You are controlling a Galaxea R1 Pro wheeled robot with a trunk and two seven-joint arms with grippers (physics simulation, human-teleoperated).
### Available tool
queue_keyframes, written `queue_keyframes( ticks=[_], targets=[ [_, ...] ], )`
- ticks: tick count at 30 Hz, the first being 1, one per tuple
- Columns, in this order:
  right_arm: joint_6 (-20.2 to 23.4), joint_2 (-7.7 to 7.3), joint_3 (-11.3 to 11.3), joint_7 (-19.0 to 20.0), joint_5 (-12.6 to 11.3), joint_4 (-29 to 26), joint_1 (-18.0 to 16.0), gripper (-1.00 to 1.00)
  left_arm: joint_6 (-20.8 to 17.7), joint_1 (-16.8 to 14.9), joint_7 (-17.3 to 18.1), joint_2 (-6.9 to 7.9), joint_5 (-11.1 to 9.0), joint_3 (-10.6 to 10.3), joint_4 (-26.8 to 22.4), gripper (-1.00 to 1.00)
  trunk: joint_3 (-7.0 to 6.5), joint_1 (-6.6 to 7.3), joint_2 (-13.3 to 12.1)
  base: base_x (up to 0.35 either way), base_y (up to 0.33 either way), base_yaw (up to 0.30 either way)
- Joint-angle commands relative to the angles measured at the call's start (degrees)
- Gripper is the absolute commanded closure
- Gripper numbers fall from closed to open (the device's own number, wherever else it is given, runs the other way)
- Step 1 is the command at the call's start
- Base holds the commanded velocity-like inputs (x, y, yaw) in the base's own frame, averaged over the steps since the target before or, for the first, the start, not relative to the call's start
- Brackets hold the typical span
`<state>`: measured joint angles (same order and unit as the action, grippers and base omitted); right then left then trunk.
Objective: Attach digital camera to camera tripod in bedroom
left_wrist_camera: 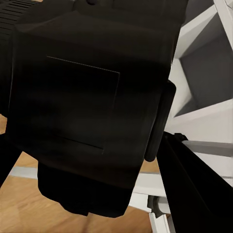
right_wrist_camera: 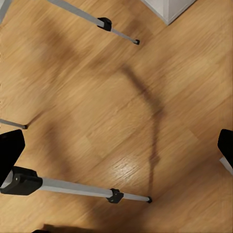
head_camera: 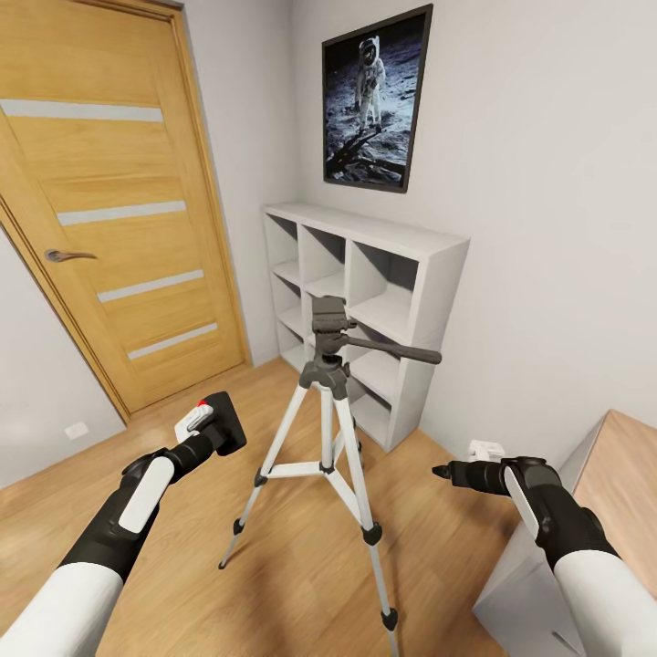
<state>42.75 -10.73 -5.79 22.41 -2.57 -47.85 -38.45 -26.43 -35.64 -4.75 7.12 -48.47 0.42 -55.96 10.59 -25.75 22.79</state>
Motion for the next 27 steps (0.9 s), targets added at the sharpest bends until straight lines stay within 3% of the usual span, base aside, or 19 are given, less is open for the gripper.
queue_keyframes(
  ticks=[1,6,10,13,16,27],
  targets=[
    [0.4,0.00,-0.1,0.2,-0.2,-0.1,0.0,-1.00,-0.3,0.0,-0.3,0.00,-0.6,0.0,-0.1,1.00,0.12,-0.03,0.1,0.000,0.000,0.000],
    [0.2,0.03,1.2,2.8,-0.2,-0.2,0.0,-1.00,-0.3,0.0,-0.3,0.00,-0.6,0.0,-0.1,1.00,0.12,-0.03,0.1,0.000,0.000,0.000],
    [-1.9,1.08,6.5,9.4,-0.2,-0.4,0.0,-1.00,-0.3,0.0,-0.3,0.00,-0.5,0.0,-0.1,1.00,0.12,-0.03,0.1,0.000,0.000,0.000],
    [-6.8,3.49,11.7,14.0,-0.1,-0.7,0.0,-1.00,-0.3,0.0,-0.3,0.00,-0.5,0.0,-0.1,1.00,0.12,-0.03,0.1,0.000,0.000,0.000],
    [-10.3,4.57,13.6,15.4,-0.1,-0.9,0.0,-1.00,-0.3,0.0,-0.3,0.00,-0.5,0.0,-0.1,1.00,0.12,-0.03,0.1,0.000,0.000,0.000],
    [-13.2,5.18,14.8,16.7,-0.2,-1.0,0.0,-1.00,-0.3,0.0,-0.3,-0.08,-0.5,0.0,-0.1,1.00,0.12,-0.03,0.1,0.000,0.000,0.000]
  ],
)
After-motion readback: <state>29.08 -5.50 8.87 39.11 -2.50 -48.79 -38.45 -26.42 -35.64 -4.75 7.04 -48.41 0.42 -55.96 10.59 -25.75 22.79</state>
